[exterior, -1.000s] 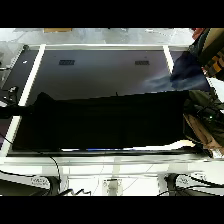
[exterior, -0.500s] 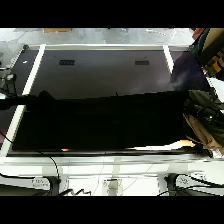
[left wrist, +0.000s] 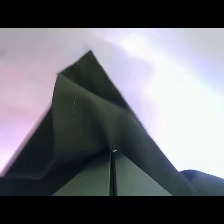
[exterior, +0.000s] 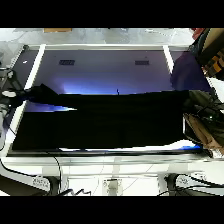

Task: Fold the clothes and pants, and hang the long-sleeved shirts on hangers.

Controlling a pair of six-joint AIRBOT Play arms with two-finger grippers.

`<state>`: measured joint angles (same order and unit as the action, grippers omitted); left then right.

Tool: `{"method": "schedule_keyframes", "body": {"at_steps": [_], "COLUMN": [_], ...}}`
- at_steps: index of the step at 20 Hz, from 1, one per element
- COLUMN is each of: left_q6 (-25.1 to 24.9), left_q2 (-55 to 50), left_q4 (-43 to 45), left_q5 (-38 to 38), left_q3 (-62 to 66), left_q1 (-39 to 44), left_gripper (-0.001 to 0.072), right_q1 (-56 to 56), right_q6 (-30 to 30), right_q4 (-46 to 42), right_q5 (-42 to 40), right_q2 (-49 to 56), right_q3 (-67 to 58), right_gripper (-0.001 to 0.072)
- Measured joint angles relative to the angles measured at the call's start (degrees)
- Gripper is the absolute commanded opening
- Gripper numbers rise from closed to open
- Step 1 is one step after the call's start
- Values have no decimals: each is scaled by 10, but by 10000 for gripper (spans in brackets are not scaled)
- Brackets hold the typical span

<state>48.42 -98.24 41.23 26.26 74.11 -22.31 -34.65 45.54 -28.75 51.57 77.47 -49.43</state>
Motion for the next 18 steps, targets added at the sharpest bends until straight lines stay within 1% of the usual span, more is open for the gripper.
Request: {"method": "schedule_keyframes", "body": {"at_steps": [1,2,6,10,12,15,18], "left_q6": [0,0,0,0,0,2,2], "left_q2": [-8,-12,-14,13,33,50,47], "left_q4": [-8,-12,-12,1,3,7,37], "left_q5": [-13,-26,-51,-30,5,77,152], "left_q3": [0,0,0,0,0,0,0], "left_q1": [10,18,32,3,-28,-86,-131], "left_gripper": [660,715,718,715,711,711,711], "right_q1": [0,0,0,0,0,0,0], "right_q6": [1,1,2,3,3,3,3], "right_q4": [0,0,0,0,0,0,0], "right_q5": [0,0,0,0,-1,-2,-2], "right_q2": [0,0,0,0,0,0,0], "right_q3": [0,0,0,0,0,0,0], "right_gripper": [29,29,29,29,29,29,29]}}
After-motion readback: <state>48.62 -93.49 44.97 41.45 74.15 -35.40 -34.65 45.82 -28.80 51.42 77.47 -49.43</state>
